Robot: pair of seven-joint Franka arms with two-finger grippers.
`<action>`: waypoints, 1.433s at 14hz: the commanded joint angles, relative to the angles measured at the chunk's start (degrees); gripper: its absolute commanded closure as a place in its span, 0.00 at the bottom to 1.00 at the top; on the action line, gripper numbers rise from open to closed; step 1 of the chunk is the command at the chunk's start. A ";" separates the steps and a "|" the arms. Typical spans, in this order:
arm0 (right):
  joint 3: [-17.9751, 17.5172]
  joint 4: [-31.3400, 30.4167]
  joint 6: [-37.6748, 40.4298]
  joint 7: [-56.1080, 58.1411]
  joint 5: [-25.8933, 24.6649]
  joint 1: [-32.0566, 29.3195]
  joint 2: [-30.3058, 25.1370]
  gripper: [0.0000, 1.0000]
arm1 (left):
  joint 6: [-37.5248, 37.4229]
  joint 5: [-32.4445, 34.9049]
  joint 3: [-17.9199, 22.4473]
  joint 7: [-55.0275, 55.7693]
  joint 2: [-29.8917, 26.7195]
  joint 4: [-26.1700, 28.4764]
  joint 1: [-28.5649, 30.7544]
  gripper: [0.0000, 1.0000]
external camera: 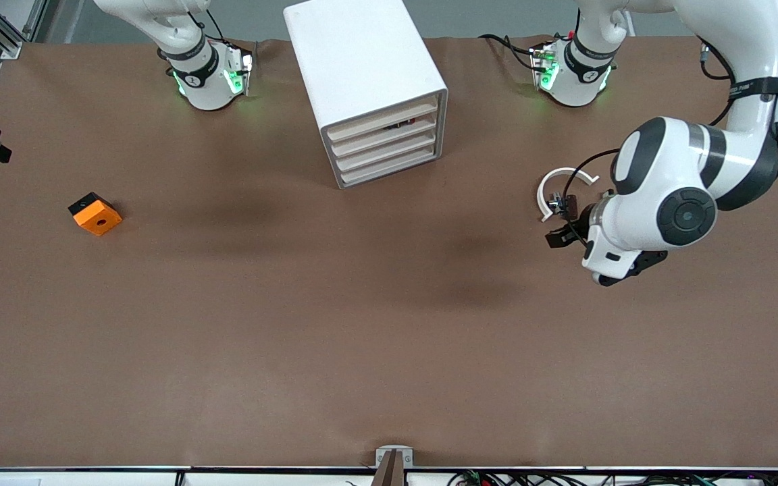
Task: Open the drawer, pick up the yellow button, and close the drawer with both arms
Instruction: 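Move the left gripper toward the white drawer cabinet, then grasp the drawer front of the white cabinet with the left gripper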
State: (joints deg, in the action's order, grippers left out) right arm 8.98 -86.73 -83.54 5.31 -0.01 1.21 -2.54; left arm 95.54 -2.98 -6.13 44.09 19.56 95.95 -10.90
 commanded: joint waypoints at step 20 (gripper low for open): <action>-0.45 0.78 -0.66 -0.04 1.06 0.20 3.85 0.00 | -17.49 -12.03 -15.40 59.95 21.49 -13.77 -1.05 0.00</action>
State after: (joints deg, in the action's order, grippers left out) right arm 8.67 -86.80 -84.07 5.30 0.12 1.38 0.23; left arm 80.72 -12.50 -20.40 99.95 39.60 84.20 -12.80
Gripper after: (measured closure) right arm 0.000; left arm 0.000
